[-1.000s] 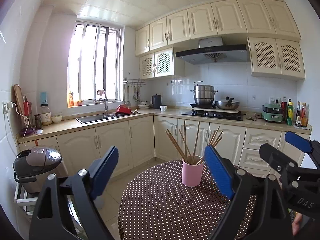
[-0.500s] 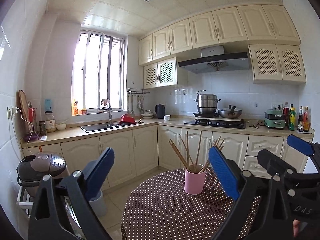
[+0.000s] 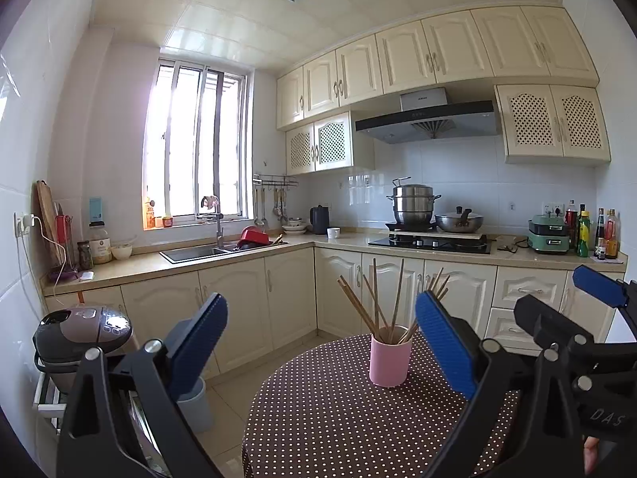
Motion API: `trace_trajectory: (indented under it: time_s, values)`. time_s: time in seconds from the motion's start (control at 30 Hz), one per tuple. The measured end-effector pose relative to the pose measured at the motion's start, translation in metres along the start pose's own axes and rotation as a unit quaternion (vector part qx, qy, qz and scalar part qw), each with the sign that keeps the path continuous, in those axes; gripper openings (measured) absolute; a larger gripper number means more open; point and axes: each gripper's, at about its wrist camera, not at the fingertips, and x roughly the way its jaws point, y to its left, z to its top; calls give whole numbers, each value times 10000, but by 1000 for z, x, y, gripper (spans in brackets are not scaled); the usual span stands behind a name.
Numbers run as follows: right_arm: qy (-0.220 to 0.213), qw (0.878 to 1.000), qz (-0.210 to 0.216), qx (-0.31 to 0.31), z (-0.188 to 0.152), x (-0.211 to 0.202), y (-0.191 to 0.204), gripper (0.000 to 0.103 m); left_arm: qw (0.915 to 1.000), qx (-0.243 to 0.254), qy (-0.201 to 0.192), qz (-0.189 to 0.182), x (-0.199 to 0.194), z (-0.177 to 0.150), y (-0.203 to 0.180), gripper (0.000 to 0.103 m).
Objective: Organize utensils
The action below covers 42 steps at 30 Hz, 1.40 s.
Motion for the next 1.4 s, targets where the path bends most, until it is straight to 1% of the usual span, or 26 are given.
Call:
trace_trajectory:
  time_s: [0.6, 1.4]
  values:
    - [93, 9999, 52, 90, -2, 4, -5, 94, 9999, -15, 88, -79, 7, -5, -2, 94]
    - [152, 9998, 65, 111, -6, 3, -3, 94, 9999, 28, 123, -56, 8, -8, -1, 94]
